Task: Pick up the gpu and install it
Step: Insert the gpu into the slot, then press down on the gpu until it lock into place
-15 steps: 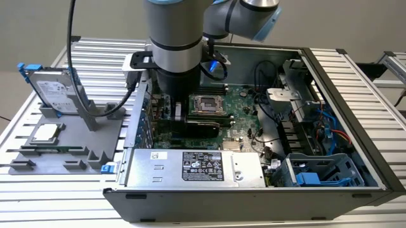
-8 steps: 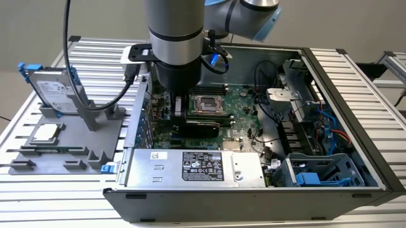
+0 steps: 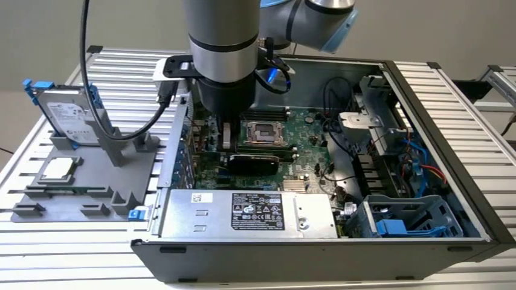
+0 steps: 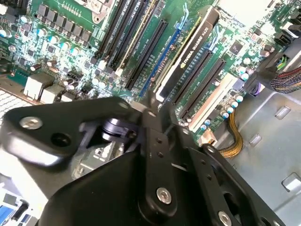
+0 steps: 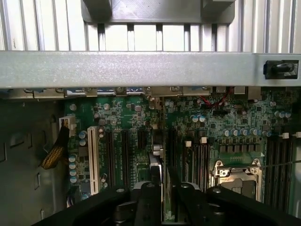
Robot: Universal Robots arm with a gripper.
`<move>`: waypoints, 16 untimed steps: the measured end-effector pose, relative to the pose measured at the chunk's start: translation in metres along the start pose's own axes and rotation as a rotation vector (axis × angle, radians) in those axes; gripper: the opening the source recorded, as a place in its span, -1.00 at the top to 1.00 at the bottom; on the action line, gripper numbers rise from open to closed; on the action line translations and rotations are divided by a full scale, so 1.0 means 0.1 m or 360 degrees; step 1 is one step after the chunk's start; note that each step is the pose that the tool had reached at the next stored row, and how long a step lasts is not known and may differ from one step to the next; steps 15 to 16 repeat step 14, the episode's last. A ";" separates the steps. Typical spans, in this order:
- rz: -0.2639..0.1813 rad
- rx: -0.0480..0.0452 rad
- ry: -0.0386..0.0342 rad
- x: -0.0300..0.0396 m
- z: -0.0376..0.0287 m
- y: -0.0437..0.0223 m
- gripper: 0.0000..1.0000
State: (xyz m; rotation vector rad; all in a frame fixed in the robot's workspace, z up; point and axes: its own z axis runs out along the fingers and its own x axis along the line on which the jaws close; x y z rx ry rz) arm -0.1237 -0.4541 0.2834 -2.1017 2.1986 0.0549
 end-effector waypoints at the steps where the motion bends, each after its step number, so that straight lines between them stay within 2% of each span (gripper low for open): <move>1: 0.0000 0.0000 0.0000 0.000 -0.001 0.000 1.00; 16: 0.0000 0.0000 0.0000 -0.002 -0.016 -0.001 1.00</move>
